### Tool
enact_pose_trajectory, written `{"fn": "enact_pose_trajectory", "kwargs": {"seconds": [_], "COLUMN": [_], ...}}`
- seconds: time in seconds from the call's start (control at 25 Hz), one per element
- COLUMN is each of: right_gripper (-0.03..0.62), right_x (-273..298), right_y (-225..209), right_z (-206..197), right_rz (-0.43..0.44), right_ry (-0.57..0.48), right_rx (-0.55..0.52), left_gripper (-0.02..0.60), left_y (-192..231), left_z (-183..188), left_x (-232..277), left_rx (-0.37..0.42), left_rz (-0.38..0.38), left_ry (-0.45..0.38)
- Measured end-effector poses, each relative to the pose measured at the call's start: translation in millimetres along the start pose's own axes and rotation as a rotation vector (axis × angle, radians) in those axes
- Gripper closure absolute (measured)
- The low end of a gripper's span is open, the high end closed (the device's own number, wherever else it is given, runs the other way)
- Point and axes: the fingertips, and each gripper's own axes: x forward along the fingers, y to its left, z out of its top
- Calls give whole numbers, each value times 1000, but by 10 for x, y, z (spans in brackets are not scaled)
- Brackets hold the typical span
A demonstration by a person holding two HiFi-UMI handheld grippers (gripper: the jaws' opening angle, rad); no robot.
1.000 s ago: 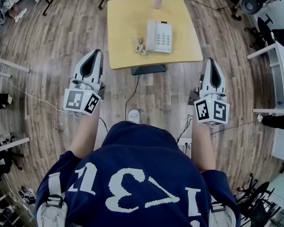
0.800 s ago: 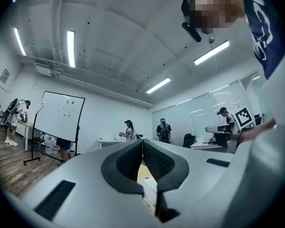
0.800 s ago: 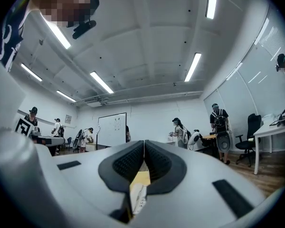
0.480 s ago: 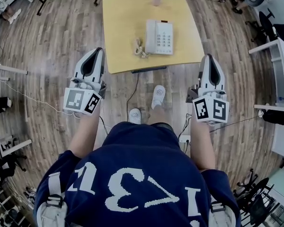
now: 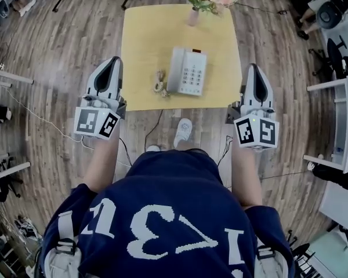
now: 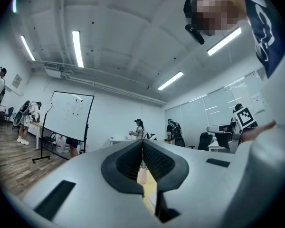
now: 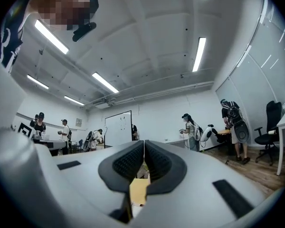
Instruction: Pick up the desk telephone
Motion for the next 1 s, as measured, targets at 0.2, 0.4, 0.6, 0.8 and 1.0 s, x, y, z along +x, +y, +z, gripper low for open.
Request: {"fn": "enact_pose_trajectory", "kwargs": {"seconds": [0.2,0.4,0.6,0.8,1.0], "right_gripper": [566,566,566,566,566], "right_x": [380,579,740,928,1156], "right_y": [-293,-465,-447,-422,-368], "right_z": [-39,-137,-260,-280,-270], "right_rz": [59,93,132,141,115], "right_ry": [15,36,62,65,60], "right_rx": [13,51,58,54,45], "left_gripper": [566,566,566,566,566], "left_y": [-52,-137,-158,-68,82], "left_z": [-50,-146,-254,-326,-359], "left_x": [351,530,655,832,1067], "left_rx": [2,-6,-16,-26,-34], "left_rz": [53,82,79,58,5], "left_ry": [3,25,56,63,65]}}
